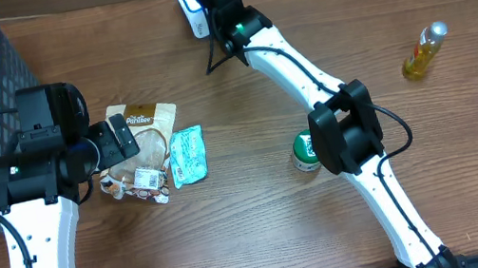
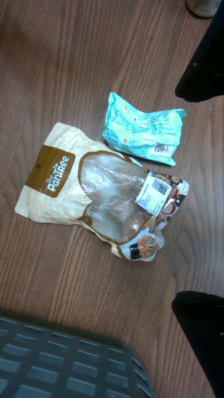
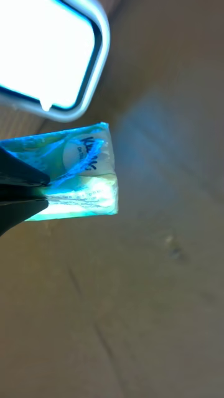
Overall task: Scan the item barcode
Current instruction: 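Move the Kleenex pack right and set it down, opening the right gripper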
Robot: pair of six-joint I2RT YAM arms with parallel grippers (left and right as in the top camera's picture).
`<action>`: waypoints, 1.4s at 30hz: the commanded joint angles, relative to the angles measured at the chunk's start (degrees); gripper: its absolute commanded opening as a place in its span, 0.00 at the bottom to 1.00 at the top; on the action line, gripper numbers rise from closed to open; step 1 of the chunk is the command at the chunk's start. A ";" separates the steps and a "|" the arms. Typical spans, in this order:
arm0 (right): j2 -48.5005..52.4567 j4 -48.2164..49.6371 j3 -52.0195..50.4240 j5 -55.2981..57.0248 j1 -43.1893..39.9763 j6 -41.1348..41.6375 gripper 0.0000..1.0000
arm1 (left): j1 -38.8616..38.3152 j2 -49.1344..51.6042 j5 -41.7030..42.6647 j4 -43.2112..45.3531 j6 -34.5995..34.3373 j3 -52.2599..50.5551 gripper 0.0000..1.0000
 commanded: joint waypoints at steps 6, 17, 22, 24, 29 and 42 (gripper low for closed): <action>-17.16 -21.40 0.83 -1.77 1.68 10.36 0.04 | -0.39 0.15 -0.35 0.02 0.50 0.55 0.99; -22.16 -76.72 -0.48 -9.07 -3.23 50.66 0.04 | -0.39 0.15 -0.37 0.02 0.50 0.55 1.00; -21.88 -81.02 -5.25 -15.58 -7.98 50.84 0.04 | -0.39 0.15 -0.37 0.02 0.50 0.55 1.00; -21.88 -81.29 -7.30 -15.56 -9.97 52.65 0.04 | -0.39 0.15 -0.35 0.02 0.50 0.55 0.99; -21.88 -81.02 -11.56 -23.30 -15.32 55.06 0.12 | -0.39 0.15 -0.37 0.04 0.50 0.55 0.99; -21.88 -78.27 -28.11 -29.46 -16.83 54.60 0.45 | -0.39 0.15 -0.37 0.04 0.50 0.55 1.00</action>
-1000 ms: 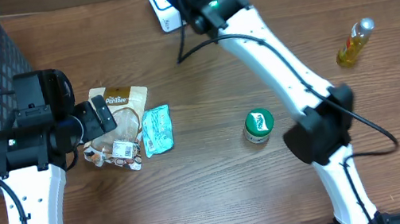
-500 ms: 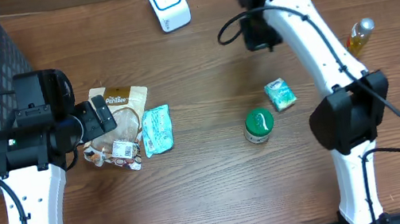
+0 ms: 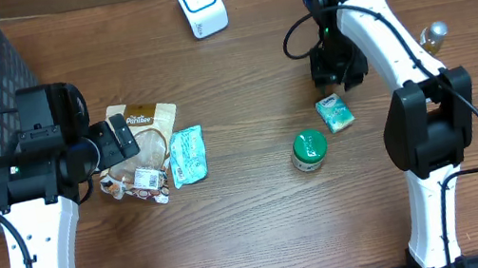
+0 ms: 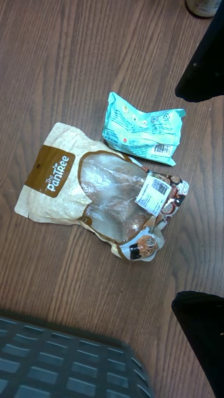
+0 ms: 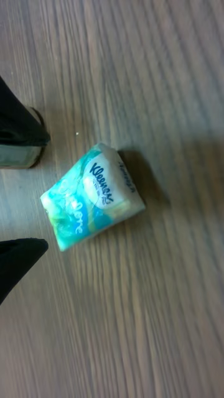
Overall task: Scan the item barcode
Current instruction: 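Move the Kleenex pack right and set it down, opening the right gripper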
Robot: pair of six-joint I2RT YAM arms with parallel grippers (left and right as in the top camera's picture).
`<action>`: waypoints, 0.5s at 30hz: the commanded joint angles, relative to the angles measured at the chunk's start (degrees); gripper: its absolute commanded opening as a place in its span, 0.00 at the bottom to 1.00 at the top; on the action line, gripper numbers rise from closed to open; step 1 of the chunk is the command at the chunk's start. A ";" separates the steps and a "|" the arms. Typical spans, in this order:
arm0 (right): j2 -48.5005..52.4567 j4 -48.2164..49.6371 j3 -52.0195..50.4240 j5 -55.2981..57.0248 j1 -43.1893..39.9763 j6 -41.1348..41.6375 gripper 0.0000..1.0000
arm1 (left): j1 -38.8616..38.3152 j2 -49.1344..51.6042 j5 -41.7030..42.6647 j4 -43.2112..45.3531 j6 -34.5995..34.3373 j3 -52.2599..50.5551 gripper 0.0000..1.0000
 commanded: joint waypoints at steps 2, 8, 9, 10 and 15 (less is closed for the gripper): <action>0.26 4.26 -7.19 -1.84 0.46 0.02 0.46 | -0.39 0.11 -0.35 0.07 0.52 0.55 0.99; 0.26 10.34 -14.29 -0.35 0.00 -0.17 0.49 | -0.39 0.11 -0.37 0.07 0.50 0.55 1.00; 0.26 10.75 -15.04 0.72 0.00 -0.15 0.49 | -0.39 0.11 -0.37 0.04 0.50 0.55 0.99; 0.26 11.21 -16.15 2.99 0.00 -0.11 0.49 | -0.39 0.11 -0.37 0.07 0.50 0.55 1.00; 0.26 10.36 -17.35 6.56 -0.66 -0.11 0.47 | -0.39 0.11 -0.37 0.04 0.50 0.55 0.99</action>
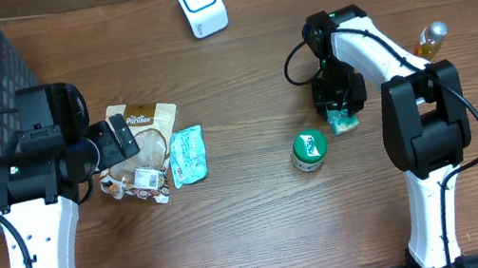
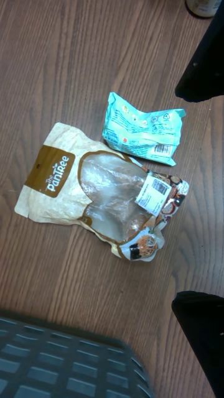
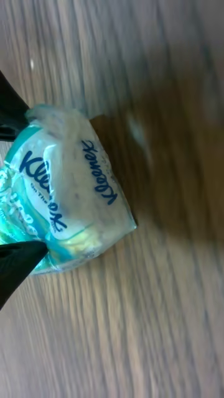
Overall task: Scan the item barcode
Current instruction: 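Move the Kleenex pack right and set it down, opening the right gripper, then swing the right gripper over the green-capped jar and lower onto it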
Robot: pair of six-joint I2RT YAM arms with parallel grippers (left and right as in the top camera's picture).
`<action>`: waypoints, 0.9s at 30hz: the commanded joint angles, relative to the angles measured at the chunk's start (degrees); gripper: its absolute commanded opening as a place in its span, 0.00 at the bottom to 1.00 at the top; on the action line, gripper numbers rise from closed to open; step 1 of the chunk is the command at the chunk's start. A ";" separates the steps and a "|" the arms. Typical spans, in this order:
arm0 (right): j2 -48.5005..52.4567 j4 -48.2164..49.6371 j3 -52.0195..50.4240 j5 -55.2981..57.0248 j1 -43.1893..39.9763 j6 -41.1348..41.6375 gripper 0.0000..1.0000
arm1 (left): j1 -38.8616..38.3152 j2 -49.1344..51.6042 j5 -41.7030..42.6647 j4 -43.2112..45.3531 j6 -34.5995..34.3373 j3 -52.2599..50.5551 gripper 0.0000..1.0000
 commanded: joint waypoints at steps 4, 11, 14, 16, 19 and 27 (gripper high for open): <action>0.09 -1.42 -1.53 7.15 -2.43 -0.13 0.47 | -0.39 0.09 -0.37 0.07 0.50 0.55 1.00; 0.09 -1.70 -1.53 9.90 -7.26 -0.07 0.52 | -0.39 0.09 -0.37 0.07 0.50 0.55 1.00; 0.07 -1.73 -1.51 9.90 -9.31 -0.09 0.52 | -0.39 0.09 -0.37 0.04 0.50 0.55 0.99; 0.07 -1.75 -1.25 9.86 -10.14 0.09 0.51 | -0.39 0.09 -0.37 0.04 0.50 0.55 1.00; 0.00 -2.21 0.42 9.40 -10.49 0.09 0.50 | -0.39 0.09 -0.37 0.07 0.50 0.55 1.00; -1.95 -8.48 10.49 7.89 -8.24 0.09 0.51 | -0.39 0.09 -0.37 0.07 0.50 0.55 0.99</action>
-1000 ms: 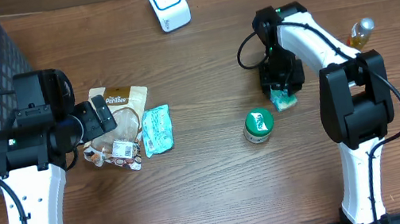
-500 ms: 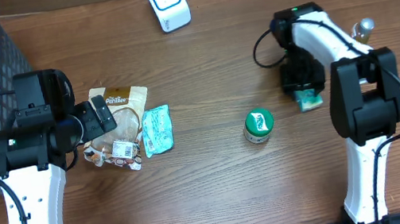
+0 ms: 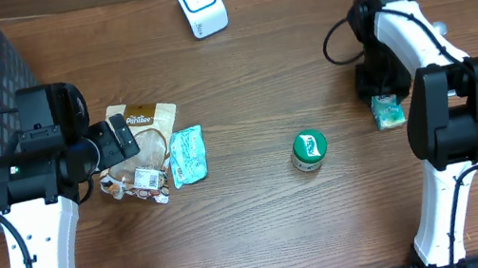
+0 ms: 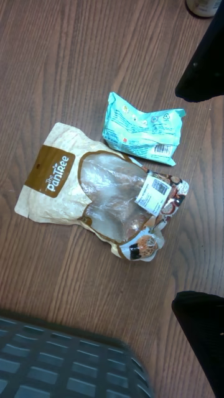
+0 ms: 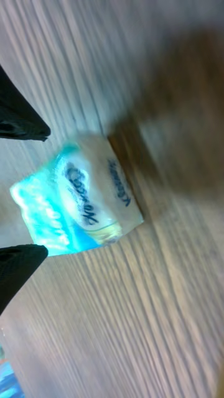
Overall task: Scan the item barcode
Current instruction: 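Swing the right gripper over the green-capped jar and lower onto it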
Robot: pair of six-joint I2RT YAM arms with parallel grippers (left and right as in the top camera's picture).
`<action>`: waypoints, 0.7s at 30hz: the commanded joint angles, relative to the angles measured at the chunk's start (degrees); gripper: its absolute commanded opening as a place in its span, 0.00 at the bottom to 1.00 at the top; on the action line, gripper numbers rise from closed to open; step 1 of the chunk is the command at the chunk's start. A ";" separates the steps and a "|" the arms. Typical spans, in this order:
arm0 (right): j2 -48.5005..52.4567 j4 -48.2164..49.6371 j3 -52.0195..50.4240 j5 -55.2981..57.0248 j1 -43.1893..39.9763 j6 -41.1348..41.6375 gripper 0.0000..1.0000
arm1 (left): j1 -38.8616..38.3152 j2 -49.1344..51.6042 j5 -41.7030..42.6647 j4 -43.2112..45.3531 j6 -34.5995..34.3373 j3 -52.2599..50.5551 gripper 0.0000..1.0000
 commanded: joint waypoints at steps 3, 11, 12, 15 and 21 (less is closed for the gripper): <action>-4.07 -2.91 5.64 -5.16 3.45 0.02 0.52 | -0.39 0.09 -0.37 0.02 0.50 0.55 1.00; -12.20 -3.93 5.62 -9.62 10.49 0.13 0.51 | -0.39 0.09 -0.37 0.02 0.50 0.55 1.00; -13.44 -3.91 5.62 -9.60 11.45 0.46 0.51 | -0.39 0.09 -0.37 0.02 0.50 0.55 0.99; -17.14 -3.80 5.49 -9.62 14.19 1.86 0.52 | -0.39 0.09 -0.37 0.02 0.50 0.55 1.00; -21.57 -3.54 3.85 -9.60 18.64 4.63 0.52 | -0.42 0.09 -0.35 0.02 0.50 0.55 1.00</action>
